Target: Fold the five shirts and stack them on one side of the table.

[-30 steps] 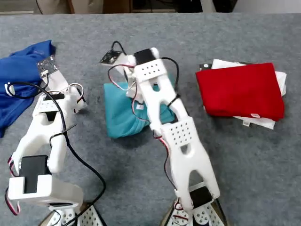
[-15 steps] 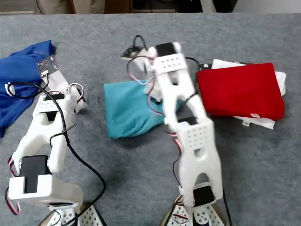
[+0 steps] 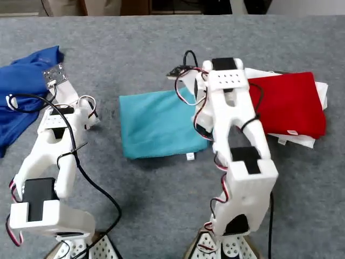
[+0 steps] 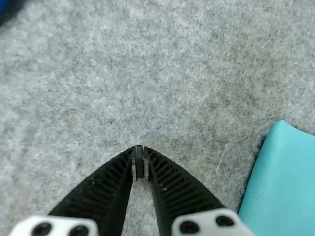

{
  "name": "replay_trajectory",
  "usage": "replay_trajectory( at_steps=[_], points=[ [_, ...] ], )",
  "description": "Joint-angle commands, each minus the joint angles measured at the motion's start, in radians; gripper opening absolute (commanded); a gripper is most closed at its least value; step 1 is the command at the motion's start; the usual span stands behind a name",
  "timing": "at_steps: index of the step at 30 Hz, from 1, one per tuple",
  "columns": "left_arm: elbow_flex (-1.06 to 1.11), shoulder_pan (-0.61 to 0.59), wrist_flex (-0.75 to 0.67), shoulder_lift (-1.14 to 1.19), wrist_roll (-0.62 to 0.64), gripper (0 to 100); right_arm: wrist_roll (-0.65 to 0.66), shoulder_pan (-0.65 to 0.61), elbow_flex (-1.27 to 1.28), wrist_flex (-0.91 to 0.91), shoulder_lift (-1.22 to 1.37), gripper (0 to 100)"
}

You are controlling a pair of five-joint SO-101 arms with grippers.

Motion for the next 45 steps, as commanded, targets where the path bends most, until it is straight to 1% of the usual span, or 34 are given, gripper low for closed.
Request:
replay_trajectory(
  at_steps=[1,3,7,9,15,17,19,20,22,24,26,28,31,35,38,41,45],
  points=[
    [-0.049,-0.002,-0.002,-0.002,-0.006,2,0.000,0.005,-0.008,-0.009,-0.088,0.2],
    [-0.051,-0.002,-0.003,-0.002,-0.006,2,-0.026,-0.008,-0.015,-0.017,-0.096,0.2],
    [-0.051,0.000,-0.003,-0.002,-0.006,2,-0.098,-0.077,-0.010,-0.038,-0.070,0.2],
    [-0.051,0.002,-0.003,-0.002,-0.005,2,-0.118,-0.091,0.024,-0.091,-0.035,0.2],
    [-0.058,0.012,-0.003,-0.012,0.003,2,-0.137,-0.064,0.191,-0.269,0.082,0.2],
    [-0.109,0.041,0.006,-0.013,0.003,2,-0.137,-0.030,0.219,-0.325,0.108,0.2],
    [-0.178,0.077,0.026,-0.012,0.003,2,-0.138,-0.015,0.220,-0.341,0.120,0.2],
    [-0.219,0.106,0.046,-0.005,0.003,2,-0.138,-0.018,0.213,-0.325,0.113,0.2],
    [-0.296,0.167,0.100,-0.002,0.003,2,-0.138,-0.054,0.170,-0.226,0.061,0.2],
    [-0.321,0.241,0.140,-0.001,0.005,2,-0.138,-0.085,0.117,-0.170,-0.012,0.2],
    [-0.318,0.296,0.106,0.001,0.032,2,-0.138,-0.087,0.065,-0.158,-0.079,0.3],
    [-0.325,0.319,0.058,0.018,0.055,2,-0.140,-0.087,0.010,-0.124,-0.143,0.3],
    [-0.339,0.321,-0.009,0.082,0.074,2,-0.140,-0.081,-0.038,-0.055,-0.217,0.3],
    [-0.344,0.321,-0.026,0.228,0.074,2,-0.140,-0.036,-0.030,0.026,-0.262,0.3],
    [-0.379,0.313,-0.037,0.289,0.074,2,-0.132,0.007,0.039,0.061,-0.271,0.3],
    [-0.436,0.278,0.005,0.303,0.074,2,-0.127,0.056,0.139,0.061,-0.283,0.2],
    [-0.468,0.275,0.026,0.337,0.074,2,-0.054,0.090,0.297,0.046,-0.414,0.2]
  ],
)
